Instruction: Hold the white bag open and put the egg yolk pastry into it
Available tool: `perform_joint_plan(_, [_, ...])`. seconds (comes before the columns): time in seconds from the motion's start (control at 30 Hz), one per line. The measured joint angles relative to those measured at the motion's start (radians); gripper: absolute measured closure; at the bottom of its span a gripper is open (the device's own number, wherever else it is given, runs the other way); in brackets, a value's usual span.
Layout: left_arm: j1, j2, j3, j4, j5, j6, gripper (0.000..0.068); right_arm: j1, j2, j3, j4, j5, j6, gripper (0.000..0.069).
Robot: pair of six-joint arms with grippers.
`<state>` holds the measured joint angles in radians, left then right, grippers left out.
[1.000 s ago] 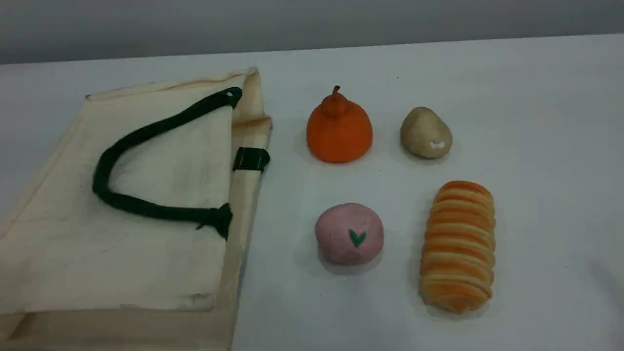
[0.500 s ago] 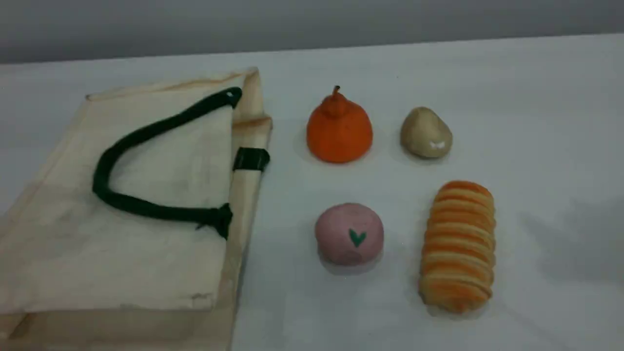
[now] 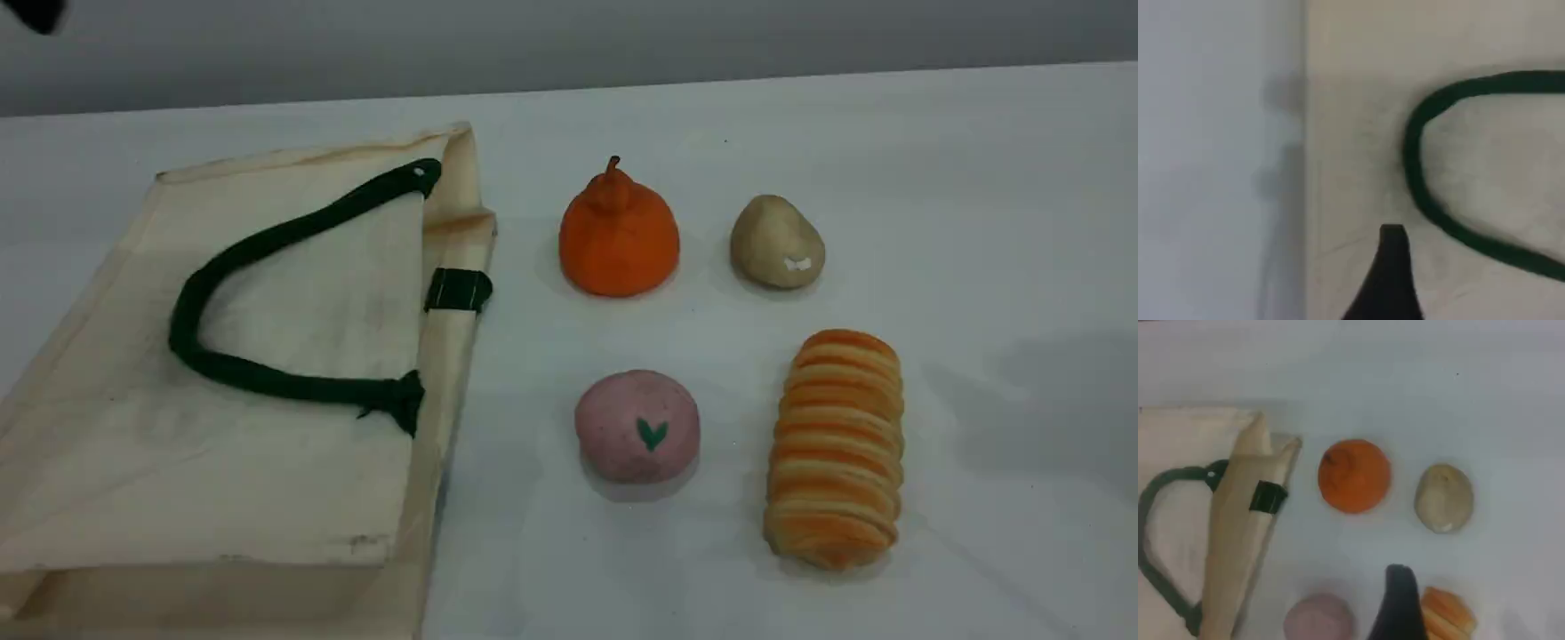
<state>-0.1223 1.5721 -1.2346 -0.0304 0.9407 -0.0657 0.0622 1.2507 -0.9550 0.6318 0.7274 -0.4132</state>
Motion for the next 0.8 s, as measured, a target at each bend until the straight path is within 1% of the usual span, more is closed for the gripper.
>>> perform_joint_plan(0.13, [-0.069, 0.071, -0.036, 0.002, -0.007, -0.041, 0.0104, 0.0, -0.001, 0.0, 0.001, 0.004, -0.007, 0.0177])
perform_joint_plan(0.2, [-0.091, 0.111, -0.044, 0.001, -0.005, -0.073, 0.0104, 0.0, -0.001, 0.0, 0.001, 0.007, -0.007, 0.0177])
perform_joint_plan(0.3, [-0.092, 0.167, -0.044, -0.001, 0.003, -0.107, 0.0104, 0.0, -0.001, 0.0, 0.001, 0.008, -0.008, 0.0177])
perform_joint_plan(0.47, [-0.092, 0.24, -0.044, 0.006, 0.007, -0.125, 0.0104, 0.0, -0.001, 0.0, 0.001, 0.008, -0.011, 0.0177])
perform_joint_plan(0.67, [-0.09, 0.296, -0.044, 0.006, -0.032, -0.13, 0.0104, 0.0, -0.001, 0.0, 0.001, 0.009, -0.011, 0.0177])
perform_joint_plan(0.77, [-0.09, 0.324, -0.044, 0.021, -0.029, -0.156, 0.0104, 0.0, -0.001, 0.0, 0.001, 0.009, -0.012, 0.0177])
perform_joint_plan(0.8, [-0.09, 0.335, -0.044, 0.037, -0.029, -0.171, 0.0104, 0.0, -0.001, 0.0, 0.001, 0.011, -0.012, 0.0177])
